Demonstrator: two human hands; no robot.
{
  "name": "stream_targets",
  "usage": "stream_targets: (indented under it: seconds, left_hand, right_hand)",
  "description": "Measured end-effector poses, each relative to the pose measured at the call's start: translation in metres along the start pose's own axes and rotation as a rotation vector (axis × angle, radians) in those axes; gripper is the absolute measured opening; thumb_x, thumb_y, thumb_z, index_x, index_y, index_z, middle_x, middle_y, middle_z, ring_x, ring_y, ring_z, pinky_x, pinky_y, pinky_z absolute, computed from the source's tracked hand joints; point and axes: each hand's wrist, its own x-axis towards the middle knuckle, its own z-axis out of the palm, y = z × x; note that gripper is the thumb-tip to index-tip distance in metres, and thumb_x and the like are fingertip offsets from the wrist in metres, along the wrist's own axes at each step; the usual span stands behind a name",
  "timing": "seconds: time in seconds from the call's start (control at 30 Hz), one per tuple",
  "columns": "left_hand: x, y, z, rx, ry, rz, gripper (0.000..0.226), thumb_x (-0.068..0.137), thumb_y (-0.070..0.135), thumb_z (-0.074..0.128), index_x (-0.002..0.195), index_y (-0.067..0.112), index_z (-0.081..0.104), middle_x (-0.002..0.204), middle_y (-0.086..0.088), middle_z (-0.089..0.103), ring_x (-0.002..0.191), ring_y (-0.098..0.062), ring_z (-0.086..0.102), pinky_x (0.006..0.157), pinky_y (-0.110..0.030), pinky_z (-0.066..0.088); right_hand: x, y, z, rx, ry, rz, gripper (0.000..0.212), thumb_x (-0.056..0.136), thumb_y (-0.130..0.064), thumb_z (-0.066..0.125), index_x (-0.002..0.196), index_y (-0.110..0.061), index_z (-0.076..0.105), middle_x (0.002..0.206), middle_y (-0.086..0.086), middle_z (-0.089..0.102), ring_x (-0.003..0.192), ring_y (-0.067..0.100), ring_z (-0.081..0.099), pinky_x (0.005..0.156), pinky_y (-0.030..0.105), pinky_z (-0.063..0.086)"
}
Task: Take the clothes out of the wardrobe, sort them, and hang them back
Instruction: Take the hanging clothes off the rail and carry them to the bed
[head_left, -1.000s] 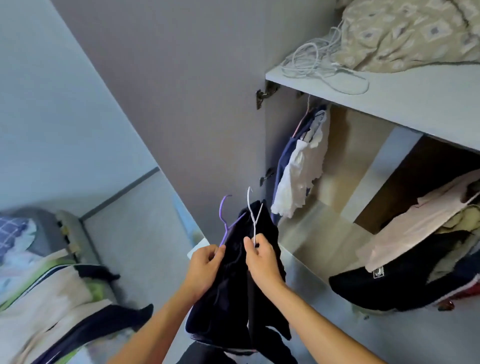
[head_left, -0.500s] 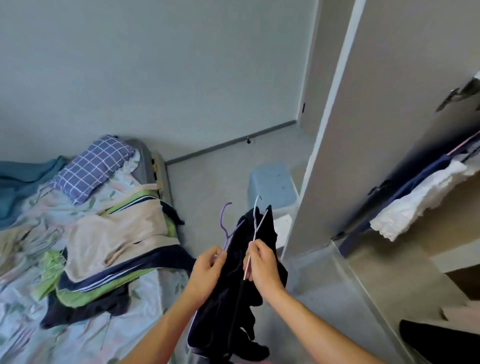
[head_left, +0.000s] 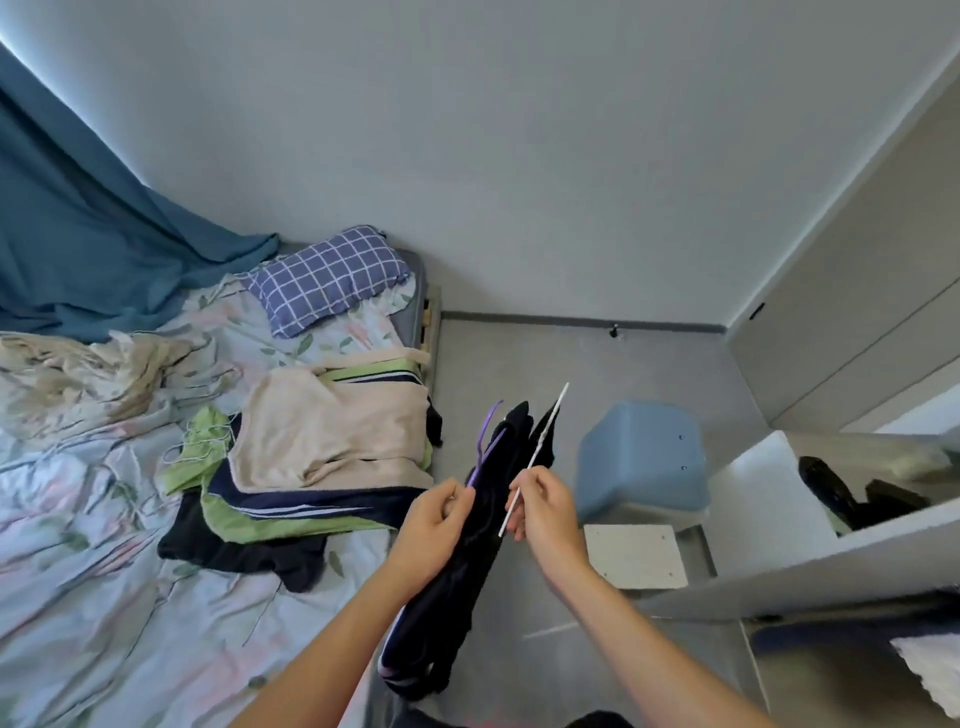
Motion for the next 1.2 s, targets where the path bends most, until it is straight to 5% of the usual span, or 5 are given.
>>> stream_targets:
  seconds: [0.43, 0.7, 1.07, 1.2]
  left_hand:
    - [0.147, -0.017, -0.039, 0.067, 0.247, -0.098, 0.051, 0.107, 0.046, 0.051, 0.082, 0.002, 0.046, 0.067, 0.002, 0.034, 0.063, -0.011, 0.034, 0.061, -0.032, 0.033]
    - [0.240, 0.010, -0.052, 0.152, 0.393, -0.206, 0.040, 0.109, 0.036, 0.053, 0.079, 0.010, 0.051, 0.065, 0.007, 0.042, 0.063, -0.006, 0.039, 0.062, -0.030, 0.035]
    - [0.279, -0.029, -0.114, 0.208, 0.559, -0.320, 0.040, 0.108, 0.041, 0.051, 0.077, 0.016, 0.049, 0.066, -0.004, 0.052, 0.061, -0.011, 0.043, 0.062, -0.037, 0.040]
    - [0.281, -0.068, -0.150, 0.160, 0.624, -0.343, 0.042, 0.108, 0.045, 0.049, 0.076, 0.017, 0.047, 0.068, -0.008, 0.053, 0.065, -0.024, 0.050, 0.065, -0.047, 0.045]
  right_hand:
    - [0.180, -0.062, 0.055, -0.002, -0.244, -0.022, 0.024, 0.106, -0.010, 0.047, 0.090, 0.007, 0.056, 0.059, 0.007, 0.054, 0.045, 0.022, 0.047, 0.046, 0.032, 0.039]
    - [0.295, -0.117, 0.064, -0.072, -0.417, -0.034, 0.025, 0.106, -0.011, 0.044, 0.090, 0.004, 0.057, 0.063, 0.007, 0.056, 0.045, 0.019, 0.049, 0.043, 0.027, 0.041]
    - [0.344, -0.127, 0.158, -0.192, -0.564, -0.046, 0.028, 0.110, -0.020, 0.044, 0.094, -0.005, 0.060, 0.069, 0.005, 0.057, 0.050, 0.013, 0.053, 0.048, 0.026, 0.049]
    - [0.354, -0.120, 0.212, -0.273, -0.576, -0.020, 0.028, 0.110, -0.021, 0.044, 0.093, -0.008, 0.061, 0.074, 0.009, 0.059, 0.051, 0.014, 0.056, 0.049, 0.028, 0.051]
